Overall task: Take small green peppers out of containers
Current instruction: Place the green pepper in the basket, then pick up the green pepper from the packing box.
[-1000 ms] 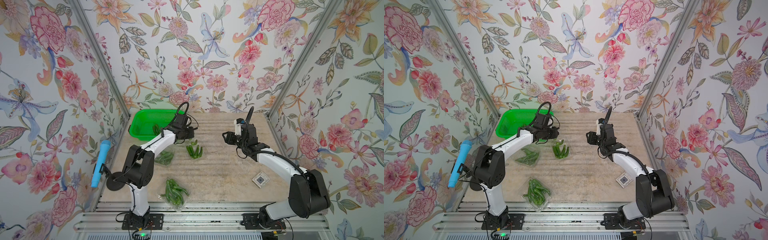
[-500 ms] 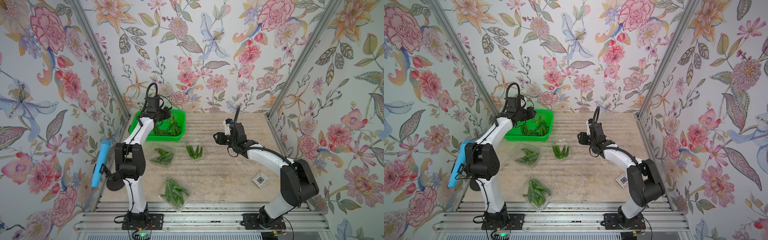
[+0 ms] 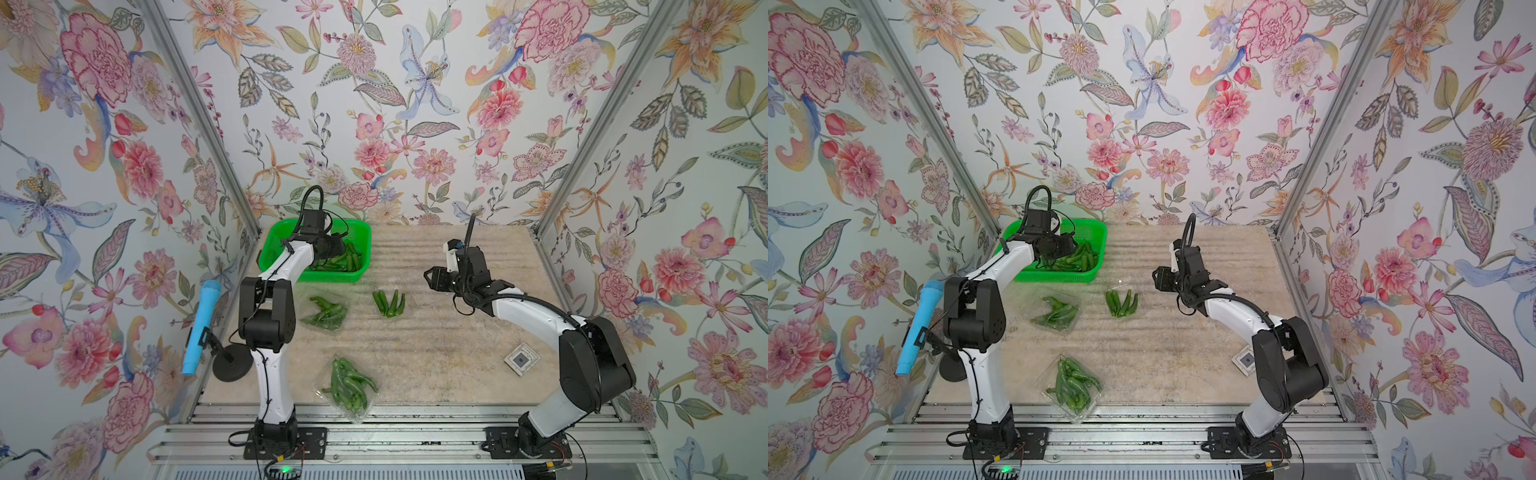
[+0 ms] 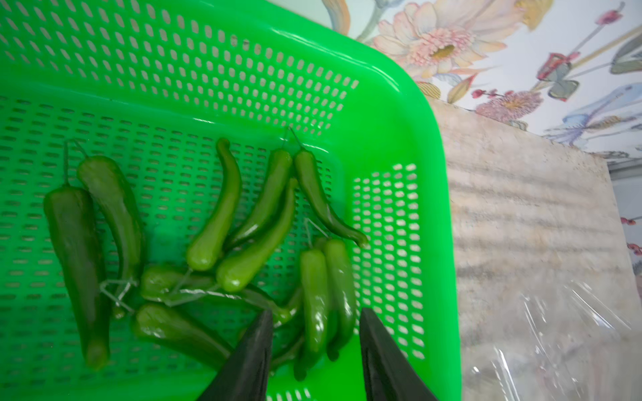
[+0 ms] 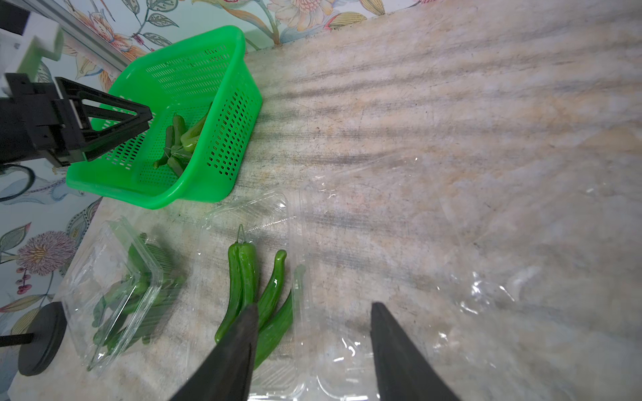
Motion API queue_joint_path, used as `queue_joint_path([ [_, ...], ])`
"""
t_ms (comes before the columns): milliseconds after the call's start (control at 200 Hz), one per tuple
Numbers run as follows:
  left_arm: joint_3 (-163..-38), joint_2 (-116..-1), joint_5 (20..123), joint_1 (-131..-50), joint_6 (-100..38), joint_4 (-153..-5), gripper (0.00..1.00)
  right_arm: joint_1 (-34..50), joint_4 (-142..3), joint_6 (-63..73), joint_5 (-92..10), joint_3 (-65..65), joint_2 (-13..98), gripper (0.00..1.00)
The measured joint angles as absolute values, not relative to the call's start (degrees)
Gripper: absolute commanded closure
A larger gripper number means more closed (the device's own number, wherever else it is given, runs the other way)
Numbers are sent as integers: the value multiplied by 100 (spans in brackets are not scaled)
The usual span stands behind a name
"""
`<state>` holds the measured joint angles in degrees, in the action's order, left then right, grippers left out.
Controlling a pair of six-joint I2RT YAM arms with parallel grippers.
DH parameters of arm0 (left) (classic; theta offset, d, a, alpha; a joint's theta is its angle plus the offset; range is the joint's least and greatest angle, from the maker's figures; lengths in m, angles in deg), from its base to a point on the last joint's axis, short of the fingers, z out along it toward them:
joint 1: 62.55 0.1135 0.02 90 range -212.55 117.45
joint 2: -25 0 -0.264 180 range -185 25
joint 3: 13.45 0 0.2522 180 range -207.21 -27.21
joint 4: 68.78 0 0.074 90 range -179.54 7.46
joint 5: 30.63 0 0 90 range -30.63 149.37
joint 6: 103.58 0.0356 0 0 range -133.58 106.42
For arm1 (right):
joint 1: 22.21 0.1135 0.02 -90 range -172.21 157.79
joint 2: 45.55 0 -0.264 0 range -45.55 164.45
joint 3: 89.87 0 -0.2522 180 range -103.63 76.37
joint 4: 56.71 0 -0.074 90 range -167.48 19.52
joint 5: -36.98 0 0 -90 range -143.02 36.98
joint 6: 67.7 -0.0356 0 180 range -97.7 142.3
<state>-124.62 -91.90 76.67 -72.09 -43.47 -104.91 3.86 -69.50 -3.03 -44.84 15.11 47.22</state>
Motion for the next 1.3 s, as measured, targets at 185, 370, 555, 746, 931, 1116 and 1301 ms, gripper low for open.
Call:
queue_joint_path([
  [185, -12023, -8559, 7560, -8549, -4237, -10434, 54, 259, -7051, -331, -4440, 1778, 4596, 45],
  [370, -11603, -8808, 7562, -9393, -4180, -10395, 52, 10, -7119, -414, -4436, 2305, 4228, 45],
  [555, -11557, -9289, 7435, -9406, -4141, -10471, 53, -222, -7130, -440, -4440, 2751, 3791, 45],
  [746, -11548, -9317, 7361, -9408, -4113, -10495, 55, -248, -7130, -480, -4438, 2958, 3675, 45],
  [931, -11548, -9433, 7206, -9412, -4082, -10524, 56, -285, -7127, -480, -4438, 2974, 3669, 45],
  [1116, -11548, -9614, 7092, -9412, -4073, -10548, 58, -292, -7127, -480, -4438, 2974, 3662, 45],
  [1301, -11548, -9743, 7112, -9425, -4076, -10522, 60, -298, -7125, -480, -4440, 3007, 3630, 45],
])
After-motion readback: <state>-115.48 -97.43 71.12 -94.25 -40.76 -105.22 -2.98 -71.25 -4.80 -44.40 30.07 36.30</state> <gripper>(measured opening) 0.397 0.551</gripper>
